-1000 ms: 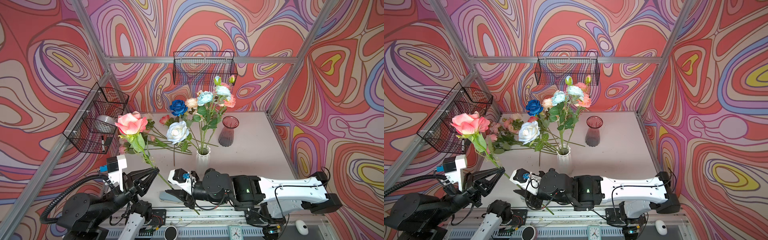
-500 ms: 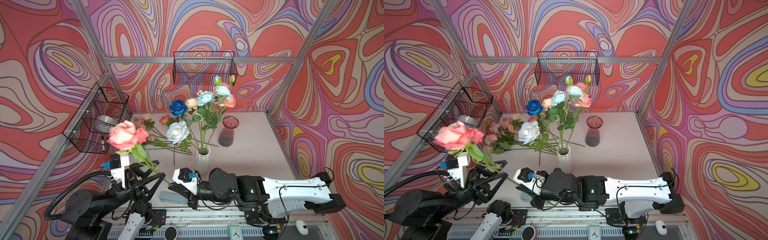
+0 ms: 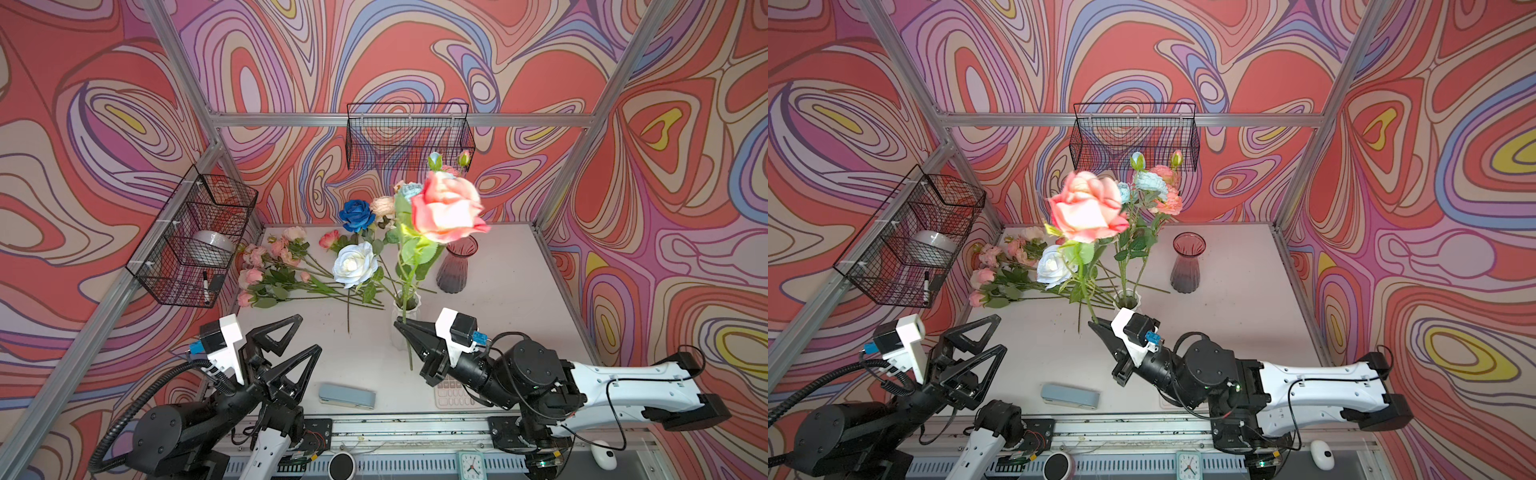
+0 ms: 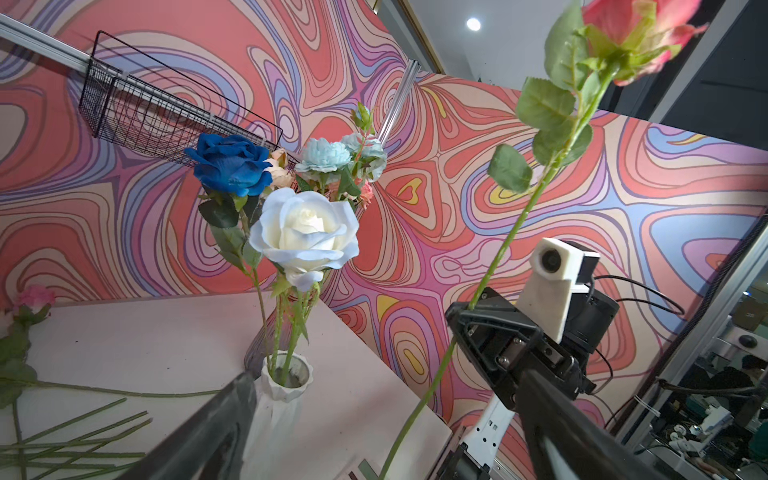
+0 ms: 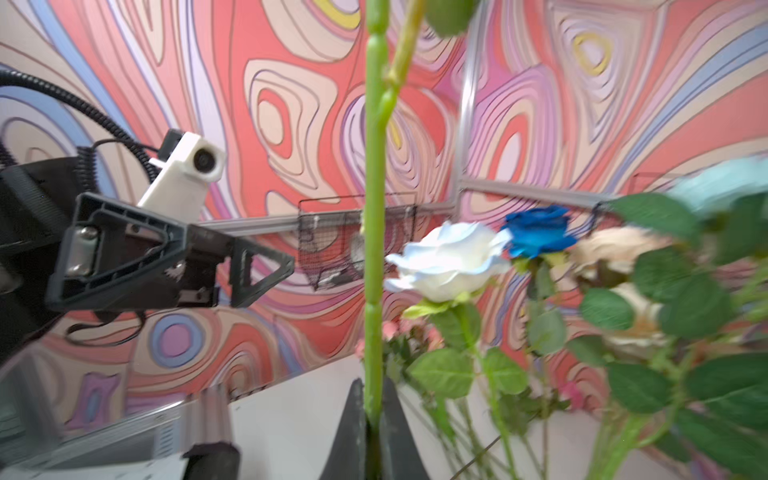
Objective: Arrange the flowers into the vase
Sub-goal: 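Carry the pink rose over the vase with the right gripper while the left opens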
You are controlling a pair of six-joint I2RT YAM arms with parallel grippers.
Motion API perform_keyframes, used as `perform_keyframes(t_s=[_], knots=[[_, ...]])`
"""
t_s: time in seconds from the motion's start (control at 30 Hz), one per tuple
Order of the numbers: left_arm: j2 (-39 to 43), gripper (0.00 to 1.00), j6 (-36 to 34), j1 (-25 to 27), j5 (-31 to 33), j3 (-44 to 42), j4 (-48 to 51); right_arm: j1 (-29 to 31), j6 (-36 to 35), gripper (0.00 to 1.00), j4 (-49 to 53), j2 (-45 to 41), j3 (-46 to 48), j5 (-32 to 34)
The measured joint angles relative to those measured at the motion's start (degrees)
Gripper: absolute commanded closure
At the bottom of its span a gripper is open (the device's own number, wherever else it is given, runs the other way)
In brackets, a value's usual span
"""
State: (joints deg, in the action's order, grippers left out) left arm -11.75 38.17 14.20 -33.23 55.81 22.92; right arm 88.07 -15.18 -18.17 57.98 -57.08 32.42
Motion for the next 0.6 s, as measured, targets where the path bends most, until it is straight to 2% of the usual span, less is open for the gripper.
perform_keyframes(t_s=[0.13, 0.23, 0.43, 0.6], knots=[[0.0, 0.0, 0.0, 0.0, 1.6, -2.8, 0.5, -1.2, -11.6, 1.0, -16.3, 3.4, 3.3, 4.3], [0.0, 0.0, 0.0, 0.0, 2.1, -3.9, 0.6, -5.9, -14.1, 1.0, -21.8, 4.8, 4.3, 4.2], [0.0, 0.0, 0.1, 0.0, 2.3, -4.6, 0.6, -19.9, -7.7, 1.0, -23.7, 3.5, 4.5, 1.0], [0.0, 0.0, 0.2, 0.0, 2.3, -4.7, 0.6, -23.8, -2.6, 1.0, -24.0, 3.3, 4.5, -1.9]])
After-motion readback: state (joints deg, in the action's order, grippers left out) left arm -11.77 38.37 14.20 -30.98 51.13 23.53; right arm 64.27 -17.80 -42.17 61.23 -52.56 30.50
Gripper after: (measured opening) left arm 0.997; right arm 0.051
